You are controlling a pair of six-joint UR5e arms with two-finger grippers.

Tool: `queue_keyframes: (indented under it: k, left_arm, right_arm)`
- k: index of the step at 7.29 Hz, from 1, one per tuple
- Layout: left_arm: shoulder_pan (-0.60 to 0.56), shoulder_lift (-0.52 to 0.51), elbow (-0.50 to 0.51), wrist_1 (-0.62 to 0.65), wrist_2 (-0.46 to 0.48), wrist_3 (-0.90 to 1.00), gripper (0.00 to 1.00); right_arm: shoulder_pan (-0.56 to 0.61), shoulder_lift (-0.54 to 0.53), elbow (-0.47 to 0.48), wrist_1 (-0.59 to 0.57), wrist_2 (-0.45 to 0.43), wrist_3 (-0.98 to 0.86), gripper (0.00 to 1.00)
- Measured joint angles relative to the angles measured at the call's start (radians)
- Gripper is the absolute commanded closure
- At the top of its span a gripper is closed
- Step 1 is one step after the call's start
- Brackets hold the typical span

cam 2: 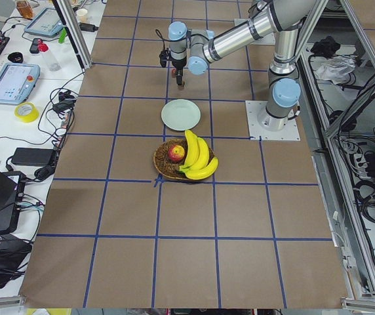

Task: Collect all strawberries into plate
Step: 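Raise the right gripper away while the left gripper reaches toward the strawberries, then grasp one strawberry with the left gripper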

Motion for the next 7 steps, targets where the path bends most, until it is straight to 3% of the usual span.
queue_keyframes:
  k: [1, 2, 4, 6, 7]
  left_arm:
    - [-0.006, -0.026, -0.003, 0.025, -0.003, 0.022, 0.07]
    - [-0.008, -0.053, -0.003, 0.044, -0.005, 0.063, 0.13]
    - [-0.019, -0.085, -0.004, 0.059, -0.009, 0.115, 0.48]
    - [-0.037, -0.097, -0.004, 0.062, -0.013, 0.127, 1.0]
    - [-0.04, -0.101, -0.005, 0.062, -0.014, 0.129, 1.0]
  right_arm:
    - [-0.001, -0.001, 0.001, -0.011, -0.002, 0.0, 0.0]
    - [-0.001, -0.001, 0.001, -0.015, -0.004, -0.003, 0.0]
    - [-0.002, 0.001, 0.0, -0.021, 0.0, -0.006, 0.0]
    - [-0.003, 0.003, -0.001, -0.033, 0.01, -0.007, 0.0]
    - [-0.003, 0.003, -0.001, -0.034, 0.012, -0.007, 0.0]
